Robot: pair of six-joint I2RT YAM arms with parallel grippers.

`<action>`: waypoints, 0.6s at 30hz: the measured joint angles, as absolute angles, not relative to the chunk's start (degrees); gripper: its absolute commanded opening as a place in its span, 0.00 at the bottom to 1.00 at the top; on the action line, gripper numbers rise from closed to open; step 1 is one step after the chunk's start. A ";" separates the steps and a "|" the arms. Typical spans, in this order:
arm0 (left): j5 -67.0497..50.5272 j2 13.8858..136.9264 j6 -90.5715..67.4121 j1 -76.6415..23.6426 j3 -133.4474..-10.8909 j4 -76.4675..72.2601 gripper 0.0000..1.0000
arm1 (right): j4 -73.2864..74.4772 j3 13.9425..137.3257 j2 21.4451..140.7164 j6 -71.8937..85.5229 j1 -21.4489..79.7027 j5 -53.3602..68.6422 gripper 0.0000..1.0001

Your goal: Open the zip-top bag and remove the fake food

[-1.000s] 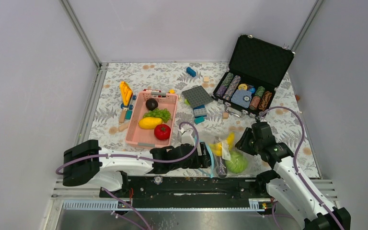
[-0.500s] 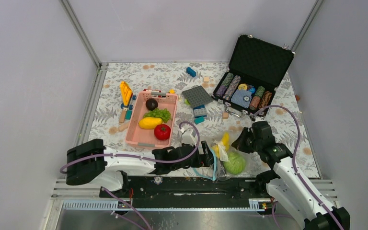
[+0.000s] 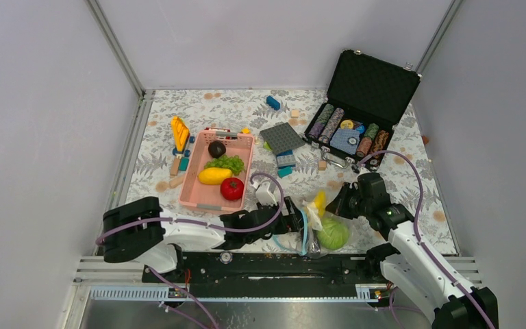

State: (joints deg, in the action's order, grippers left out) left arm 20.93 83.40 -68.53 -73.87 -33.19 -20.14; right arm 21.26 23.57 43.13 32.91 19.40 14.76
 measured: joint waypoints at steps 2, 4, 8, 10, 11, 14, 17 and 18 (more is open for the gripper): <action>20.86 84.29 -67.29 -73.23 -31.66 -25.06 0.85 | 20.95 23.57 43.18 32.91 19.40 15.14 0.01; 20.36 85.76 -66.39 -72.47 -29.91 -30.50 0.81 | 20.69 23.57 43.18 32.91 19.40 15.59 0.01; 18.41 90.00 -65.78 -71.02 -27.24 -39.62 0.68 | 20.21 23.57 43.35 32.93 19.40 16.05 0.01; 17.76 91.57 -65.82 -70.72 -26.83 -42.22 0.61 | 20.21 23.57 43.42 32.95 19.40 16.12 0.02; 17.37 92.03 -65.87 -70.67 -26.76 -43.00 0.56 | 20.23 23.57 43.46 32.99 19.40 16.14 0.01; 16.62 92.14 -65.82 -70.67 -26.70 -44.91 0.48 | 20.23 23.57 43.46 32.99 19.40 16.14 0.02; 16.43 91.79 -65.80 -70.67 -26.63 -45.28 0.42 | 20.18 23.57 43.44 33.01 19.40 16.10 0.02; 16.45 91.37 -65.76 -70.67 -26.59 -45.08 0.39 | 20.21 23.57 43.44 33.01 19.40 16.05 0.02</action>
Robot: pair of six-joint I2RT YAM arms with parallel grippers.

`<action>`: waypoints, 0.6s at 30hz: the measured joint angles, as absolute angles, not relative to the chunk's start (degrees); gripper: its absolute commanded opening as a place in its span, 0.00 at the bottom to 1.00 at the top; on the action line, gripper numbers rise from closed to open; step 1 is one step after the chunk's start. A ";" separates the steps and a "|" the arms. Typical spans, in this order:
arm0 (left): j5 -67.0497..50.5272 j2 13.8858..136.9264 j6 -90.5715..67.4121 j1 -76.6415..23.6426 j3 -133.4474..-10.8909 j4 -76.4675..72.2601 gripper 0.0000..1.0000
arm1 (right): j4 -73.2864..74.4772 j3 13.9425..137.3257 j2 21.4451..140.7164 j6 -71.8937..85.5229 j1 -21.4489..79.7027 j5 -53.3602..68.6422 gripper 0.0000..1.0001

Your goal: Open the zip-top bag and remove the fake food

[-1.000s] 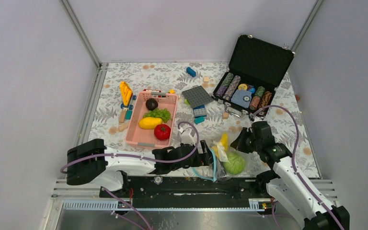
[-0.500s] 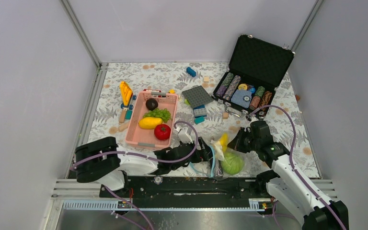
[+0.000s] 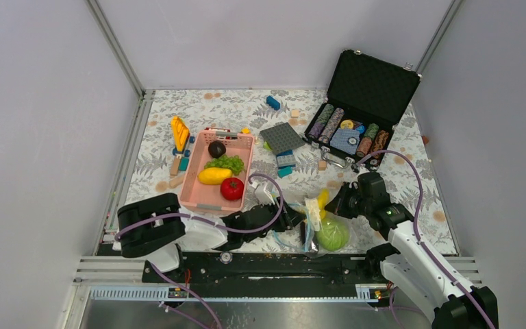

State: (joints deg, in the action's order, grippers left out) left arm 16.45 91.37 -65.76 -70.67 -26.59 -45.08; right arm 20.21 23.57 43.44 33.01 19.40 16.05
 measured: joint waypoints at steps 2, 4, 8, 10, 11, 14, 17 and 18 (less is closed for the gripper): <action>16.47 90.15 -65.60 -70.67 -26.57 -44.29 0.31 | 20.18 23.55 43.44 33.01 19.40 15.92 0.01; 16.51 88.31 -65.32 -70.67 -26.57 -42.94 0.24 | 19.97 23.51 43.44 33.04 19.38 15.75 0.02; 16.43 84.66 -64.27 -70.74 -26.59 -41.28 0.15 | 19.49 23.18 43.44 33.28 19.40 15.88 0.02; 16.29 83.13 -63.90 -70.76 -26.74 -40.07 0.14 | 19.09 23.05 43.44 33.32 19.40 16.08 0.03; 16.16 82.46 -63.57 -70.76 -26.92 -39.13 0.13 | 18.94 23.03 43.42 33.34 19.40 16.10 0.03; 15.03 80.73 -62.22 -70.76 -27.64 -35.94 0.13 | 18.92 23.00 43.13 33.41 19.40 16.03 0.03; 13.43 77.80 -60.05 -70.76 -28.03 -31.92 0.13 | 19.14 23.00 42.11 33.78 19.40 15.40 0.02; 12.91 76.66 -59.31 -70.76 -28.12 -30.59 0.12 | 19.38 23.00 41.56 34.15 19.42 14.72 0.02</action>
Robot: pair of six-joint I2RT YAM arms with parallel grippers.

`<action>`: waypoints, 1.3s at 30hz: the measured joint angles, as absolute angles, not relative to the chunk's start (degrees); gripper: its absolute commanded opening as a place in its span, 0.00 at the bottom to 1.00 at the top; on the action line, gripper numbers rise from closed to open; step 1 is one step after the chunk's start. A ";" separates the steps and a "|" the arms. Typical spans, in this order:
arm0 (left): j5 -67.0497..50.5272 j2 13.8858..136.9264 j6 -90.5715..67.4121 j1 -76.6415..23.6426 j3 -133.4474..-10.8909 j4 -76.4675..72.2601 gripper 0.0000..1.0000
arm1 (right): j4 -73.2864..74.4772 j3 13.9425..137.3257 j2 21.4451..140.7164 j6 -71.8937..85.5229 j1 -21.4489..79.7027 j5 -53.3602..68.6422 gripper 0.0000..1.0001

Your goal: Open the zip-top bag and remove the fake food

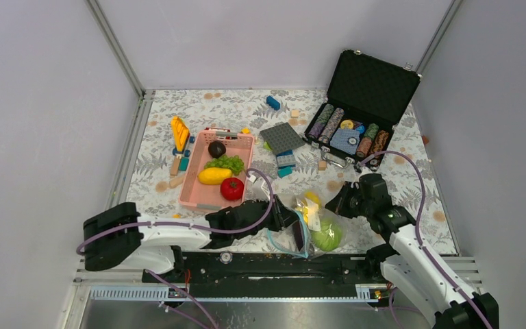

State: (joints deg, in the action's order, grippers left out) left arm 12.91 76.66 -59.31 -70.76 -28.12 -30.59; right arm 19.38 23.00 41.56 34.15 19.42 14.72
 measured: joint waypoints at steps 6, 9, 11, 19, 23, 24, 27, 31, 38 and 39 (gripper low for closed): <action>9.39 69.17 -54.06 -70.74 -29.21 -19.92 0.13 | 20.80 23.20 38.44 37.82 19.97 12.34 0.00; 8.78 64.16 -51.96 -70.74 -29.21 -14.83 0.13 | 21.52 23.79 38.04 39.64 20.36 10.17 0.00; 8.60 60.53 -50.89 -70.74 -29.21 -12.12 0.13 | 21.78 23.83 38.15 40.34 20.08 7.51 0.00; 7.07 52.95 -47.53 -70.76 -29.80 -2.20 0.13 | 23.05 23.83 38.46 41.30 19.99 1.61 0.00; 5.50 52.36 -46.11 -70.70 -33.15 6.04 0.08 | 23.51 23.83 38.44 41.28 19.97 0.43 0.00; 5.08 52.03 -45.74 -70.70 -34.37 8.40 0.07 | 23.53 23.86 38.44 41.28 19.97 0.27 0.00; 4.40 50.33 -44.29 -70.70 -39.33 16.03 0.07 | 23.57 23.83 38.46 41.25 19.97 -0.21 0.00; 4.25 47.00 -42.24 -70.70 -46.72 25.43 0.06 | 23.66 23.83 38.48 41.23 19.92 -0.60 0.00; 5.74 38.96 -40.58 -70.11 -55.77 39.64 0.00 | 23.68 23.83 39.09 41.23 19.90 -0.60 0.00; 6.28 38.30 -40.49 -69.91 -56.84 41.34 0.00 | 23.68 23.83 39.18 41.23 19.90 -0.60 0.00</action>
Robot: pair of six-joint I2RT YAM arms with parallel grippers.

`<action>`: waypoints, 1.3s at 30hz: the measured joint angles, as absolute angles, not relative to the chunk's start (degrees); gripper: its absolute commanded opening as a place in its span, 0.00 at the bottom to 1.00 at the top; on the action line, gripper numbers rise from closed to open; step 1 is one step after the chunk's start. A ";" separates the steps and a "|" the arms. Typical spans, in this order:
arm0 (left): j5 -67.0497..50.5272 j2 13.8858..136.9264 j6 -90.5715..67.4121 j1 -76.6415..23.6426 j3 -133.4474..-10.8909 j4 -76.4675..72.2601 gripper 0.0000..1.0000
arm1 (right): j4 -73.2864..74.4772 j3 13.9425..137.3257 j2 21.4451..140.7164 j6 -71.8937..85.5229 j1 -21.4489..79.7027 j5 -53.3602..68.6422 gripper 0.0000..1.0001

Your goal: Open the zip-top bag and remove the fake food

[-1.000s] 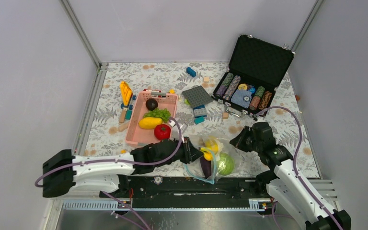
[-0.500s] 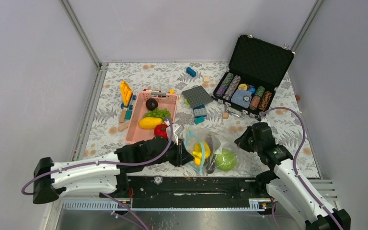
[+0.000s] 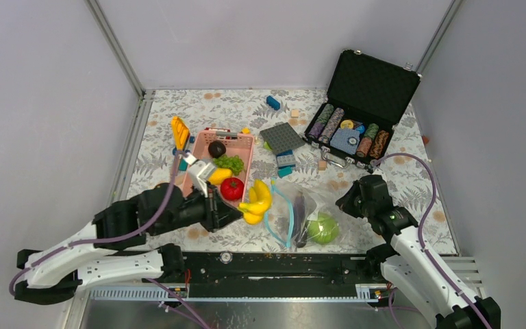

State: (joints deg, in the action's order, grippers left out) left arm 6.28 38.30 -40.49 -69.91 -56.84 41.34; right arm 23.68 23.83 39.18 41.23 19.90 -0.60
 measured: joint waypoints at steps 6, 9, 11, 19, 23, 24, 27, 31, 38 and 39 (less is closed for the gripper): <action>12.34 34.06 -40.42 -68.84 -62.37 51.57 0.00 | 23.66 23.83 39.29 41.23 19.90 -0.56 0.00; 17.69 33.82 -40.82 -68.64 -65.91 57.12 0.00 | 23.64 23.83 39.29 41.23 19.90 -0.54 0.00; 21.61 34.37 -41.43 -68.53 -68.51 60.82 0.00 | 23.57 23.83 39.29 41.23 19.90 -0.45 0.00; 29.78 46.48 -43.68 -60.77 -75.85 71.07 0.00 | 23.49 23.83 39.38 41.23 19.90 -0.38 0.00; 26.00 51.57 -40.82 -50.28 -72.20 69.28 0.00 | 23.55 23.83 39.00 41.23 19.90 -0.40 0.00; 25.36 52.62 -40.01 -48.58 -71.26 69.21 0.00 | 23.59 23.83 38.81 41.21 19.90 -0.40 0.00; 23.88 56.12 -37.78 -46.30 -70.24 69.21 0.00 | 23.75 23.83 38.33 41.06 19.90 -0.45 0.00; 22.13 61.80 -35.77 -45.65 -70.24 68.14 0.00 | 23.77 23.81 38.22 40.95 19.90 -0.51 0.00; 20.86 68.31 -34.50 -44.60 -69.17 65.78 0.00 | 23.77 23.77 38.24 40.95 19.90 -0.56 0.00; 20.86 68.51 -34.52 -44.34 -68.77 65.52 0.00 | 23.77 23.75 38.24 40.95 19.90 -0.56 0.00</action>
State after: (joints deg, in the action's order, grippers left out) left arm 20.86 68.51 -34.52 -44.34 -68.77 65.52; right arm 23.77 23.75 38.24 40.95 19.90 -0.56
